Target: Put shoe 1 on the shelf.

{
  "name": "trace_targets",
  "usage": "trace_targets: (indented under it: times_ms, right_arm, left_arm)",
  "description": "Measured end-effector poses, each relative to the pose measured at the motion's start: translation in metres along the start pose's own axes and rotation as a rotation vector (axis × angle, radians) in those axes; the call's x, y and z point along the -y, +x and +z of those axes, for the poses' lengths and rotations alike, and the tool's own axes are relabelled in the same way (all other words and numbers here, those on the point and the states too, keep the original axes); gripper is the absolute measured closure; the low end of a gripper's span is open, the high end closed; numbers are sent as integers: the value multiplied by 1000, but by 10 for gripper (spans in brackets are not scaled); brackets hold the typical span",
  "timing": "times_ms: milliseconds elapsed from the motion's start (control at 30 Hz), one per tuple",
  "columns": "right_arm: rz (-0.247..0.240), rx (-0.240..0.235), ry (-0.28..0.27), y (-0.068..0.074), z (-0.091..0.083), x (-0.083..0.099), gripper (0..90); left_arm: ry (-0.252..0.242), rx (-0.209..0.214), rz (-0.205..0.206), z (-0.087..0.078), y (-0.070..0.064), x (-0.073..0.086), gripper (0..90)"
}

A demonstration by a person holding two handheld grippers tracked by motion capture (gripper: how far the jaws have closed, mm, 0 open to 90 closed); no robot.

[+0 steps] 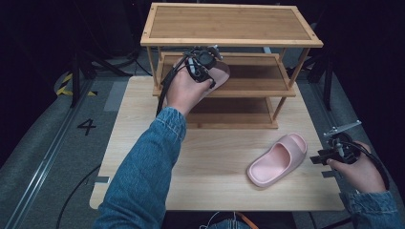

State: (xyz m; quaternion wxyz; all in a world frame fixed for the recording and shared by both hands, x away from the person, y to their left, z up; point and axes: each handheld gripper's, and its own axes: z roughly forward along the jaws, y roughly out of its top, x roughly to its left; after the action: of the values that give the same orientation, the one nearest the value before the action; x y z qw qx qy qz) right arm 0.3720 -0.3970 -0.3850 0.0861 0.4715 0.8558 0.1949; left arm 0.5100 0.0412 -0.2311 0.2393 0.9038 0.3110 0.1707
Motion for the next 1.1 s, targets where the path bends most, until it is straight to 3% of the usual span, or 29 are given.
trace_targets:
  times_ms: [33, 100, 200, 267, 400, 533, 767, 967, 1033, 1100]
  right_arm:
    - [-1, -1, 0, 0, 0, 0, 521]
    - [-3, -2, 4, 0, 1, -2, 520]
    - [-7, -5, 2, 0, 2, -4, 519]
    - [-15, -6, 2, 1, 3, -7, 519]
    - [-26, -7, -2, 2, 4, -11, 518]
    - [-32, -9, -11, 3, 2, -15, 519]
    - [-37, -10, -12, 4, 2, -18, 518]
    - [-34, -3, -11, 4, 1, -18, 518]
    - [-30, -3, -12, 5, 1, -18, 518]
    - [-33, -2, -11, 5, 2, -17, 518]
  left_arm:
    - [-8, -5, 43, -4, 3, 2, 562]
    - [-34, 27, -37, -15, -4, 11, 529]
    - [-70, 40, -39, -27, -8, 20, 538]
    - [-79, 71, -48, -38, -10, 28, 563]
    - [-43, 113, -73, -54, -10, 47, 647]
    - [37, 100, -99, -59, -1, 61, 761]
    - [95, 25, -186, -74, 20, 91, 886]
    - [162, -21, -248, -67, 35, 114, 895]
    - [187, -20, -255, -61, 37, 118, 895]
    - [181, -14, -259, -56, 39, 120, 895]
